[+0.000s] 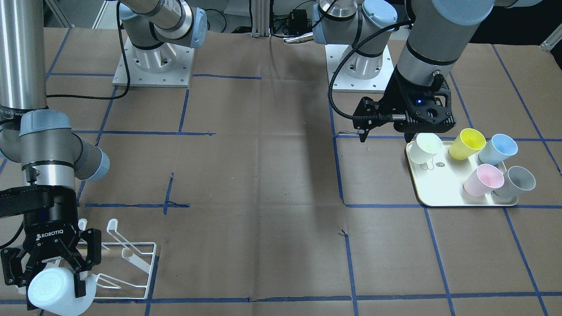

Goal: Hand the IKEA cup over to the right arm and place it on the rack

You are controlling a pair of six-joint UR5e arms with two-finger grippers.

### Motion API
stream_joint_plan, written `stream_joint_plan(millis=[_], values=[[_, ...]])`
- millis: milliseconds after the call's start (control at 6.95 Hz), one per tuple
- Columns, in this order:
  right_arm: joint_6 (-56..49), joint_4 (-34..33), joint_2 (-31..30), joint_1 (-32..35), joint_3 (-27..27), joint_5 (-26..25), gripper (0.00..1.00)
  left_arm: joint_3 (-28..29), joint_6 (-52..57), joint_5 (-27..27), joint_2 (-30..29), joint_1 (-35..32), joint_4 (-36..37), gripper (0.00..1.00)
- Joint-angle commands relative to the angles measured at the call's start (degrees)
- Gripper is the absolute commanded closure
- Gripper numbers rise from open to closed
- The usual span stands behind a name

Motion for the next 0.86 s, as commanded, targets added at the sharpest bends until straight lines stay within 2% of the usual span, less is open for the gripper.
stream_joint_plan(millis=[0, 144, 575, 719], values=[[0.09, 0.01, -0.02, -0.20, 2.35, 0.01, 0.84, -0.53, 1.40, -0.21, 1.34, 0.90, -0.08, 0.01], [0.17, 0.01, 0.16, -0.11, 2.80, 0.10, 0.84, -2.35, 3.76, 0.23, 2.04, 3.09, -0.17, 0.01], [0.17, -0.08, 0.33, -0.11, 4.38, 0.10, 0.83, -12.71, 17.44, -0.03, 5.12, 19.58, 0.70, 0.01], [0.26, 0.01, 0.51, -0.11, 4.47, 0.10, 0.82, -15.70, 23.15, -0.03, 5.21, 24.42, 3.14, 0.01]])
